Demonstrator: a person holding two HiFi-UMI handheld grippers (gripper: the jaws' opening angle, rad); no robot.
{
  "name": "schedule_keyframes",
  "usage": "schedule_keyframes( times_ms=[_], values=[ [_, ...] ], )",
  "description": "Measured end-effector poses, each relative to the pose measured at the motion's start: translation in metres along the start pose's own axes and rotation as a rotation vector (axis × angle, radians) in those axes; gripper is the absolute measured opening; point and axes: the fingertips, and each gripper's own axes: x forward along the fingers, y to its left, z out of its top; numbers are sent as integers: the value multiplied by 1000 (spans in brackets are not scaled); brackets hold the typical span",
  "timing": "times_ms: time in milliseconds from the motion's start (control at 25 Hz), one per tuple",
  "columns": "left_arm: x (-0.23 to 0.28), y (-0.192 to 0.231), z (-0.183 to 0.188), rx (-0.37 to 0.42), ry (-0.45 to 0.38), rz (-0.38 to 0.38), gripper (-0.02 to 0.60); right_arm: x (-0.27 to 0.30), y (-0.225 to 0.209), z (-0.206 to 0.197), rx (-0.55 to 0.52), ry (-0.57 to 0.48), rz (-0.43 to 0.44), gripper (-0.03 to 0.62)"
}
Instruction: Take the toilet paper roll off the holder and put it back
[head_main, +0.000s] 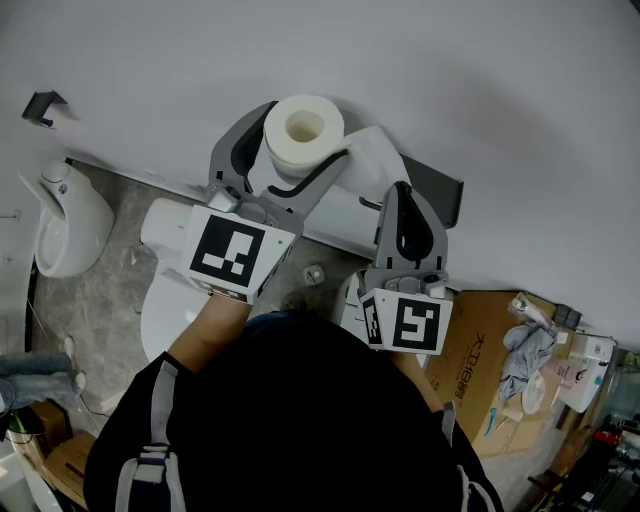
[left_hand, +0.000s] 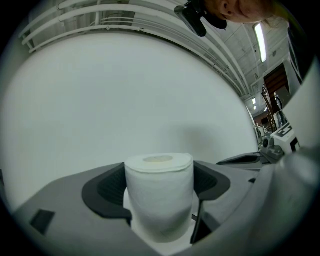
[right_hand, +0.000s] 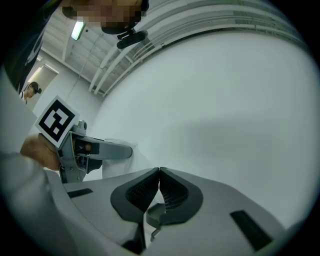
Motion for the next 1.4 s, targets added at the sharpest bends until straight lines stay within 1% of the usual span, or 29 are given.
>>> schedule_keyframes(
  times_ms=[160,320,920,1400],
  values=[
    [0,0,4,19,-20,-18,390,0,0,1,-3,2,-7,23],
    [2,-3,4,-7,-12,-31,390,-2,-1,1,-8,0,-21,23],
    [38,-50,16,2,-37,-132,390,-19,-43,-4,-9,7,-98,23],
    [67,-89,15,-13,-39,-224,390,-30,-73,-9,-9,14,-165,23]
  ],
)
